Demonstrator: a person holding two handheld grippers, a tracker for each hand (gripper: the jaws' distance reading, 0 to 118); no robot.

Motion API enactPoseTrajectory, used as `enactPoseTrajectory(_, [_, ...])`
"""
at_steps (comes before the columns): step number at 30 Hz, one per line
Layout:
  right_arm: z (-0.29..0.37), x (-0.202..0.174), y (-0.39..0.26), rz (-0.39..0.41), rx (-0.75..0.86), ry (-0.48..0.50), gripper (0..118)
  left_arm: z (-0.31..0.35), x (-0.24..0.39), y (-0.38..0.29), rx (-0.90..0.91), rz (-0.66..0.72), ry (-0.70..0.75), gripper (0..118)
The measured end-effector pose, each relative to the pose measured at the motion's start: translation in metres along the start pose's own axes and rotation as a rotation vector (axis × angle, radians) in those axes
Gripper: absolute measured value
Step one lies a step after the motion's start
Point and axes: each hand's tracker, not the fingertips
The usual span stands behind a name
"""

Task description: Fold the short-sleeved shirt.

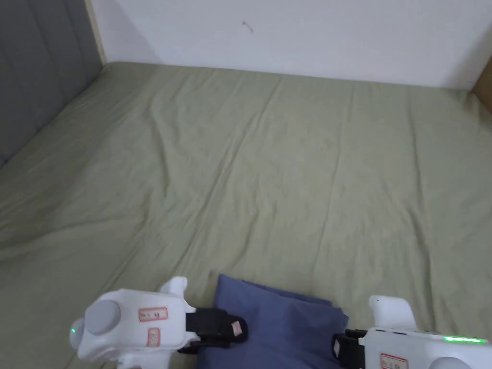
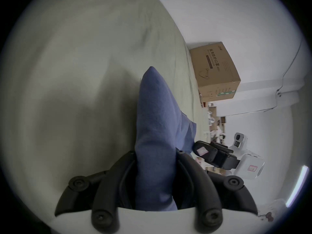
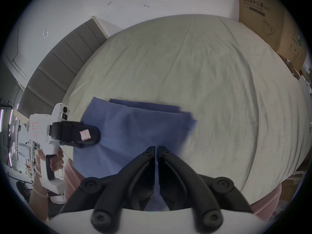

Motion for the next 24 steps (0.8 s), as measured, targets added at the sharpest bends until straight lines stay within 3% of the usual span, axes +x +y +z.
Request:
enactPoseTrajectory(6, [-0.003, -0.005, 0.004, 0.015, 0.005, -0.009, 4, 0.103, -0.025, 0.051, 0.068, -0.057, 0.353, 28])
enactPoseTrajectory(15, [-0.015, -0.007, -0.003, 0.019, -0.039, -0.022, 4, 0.2, -0.058, 0.103, 0.062, -0.282, 1.175, 29])
enactPoseTrajectory(16, [-0.016, -0.007, -0.003, 0.019, -0.043, -0.024, 4, 0.203, -0.063, 0.105, 0.058, -0.289, 1.201, 36])
enactPoseTrajectory(17, [-0.016, -0.008, -0.003, 0.02, -0.047, -0.024, 4, 0.207, -0.067, 0.105, 0.057, -0.283, 1.235, 53])
enactPoseTrajectory(19, [-0.016, -0.008, -0.004, 0.027, -0.053, -0.027, 4, 0.214, -0.071, 0.106, 0.067, -0.238, 1.297, 103])
enactPoseTrajectory(20, [-0.016, -0.008, -0.004, 0.029, -0.053, -0.026, 4, 0.218, -0.069, 0.104, 0.098, -0.24, 1.286, 111])
enactPoseTrajectory(24, [-0.016, -0.007, -0.003, 0.017, -0.05, -0.022, 4, 0.229, -0.042, 0.092, 0.221, -0.155, 1.097, 106])
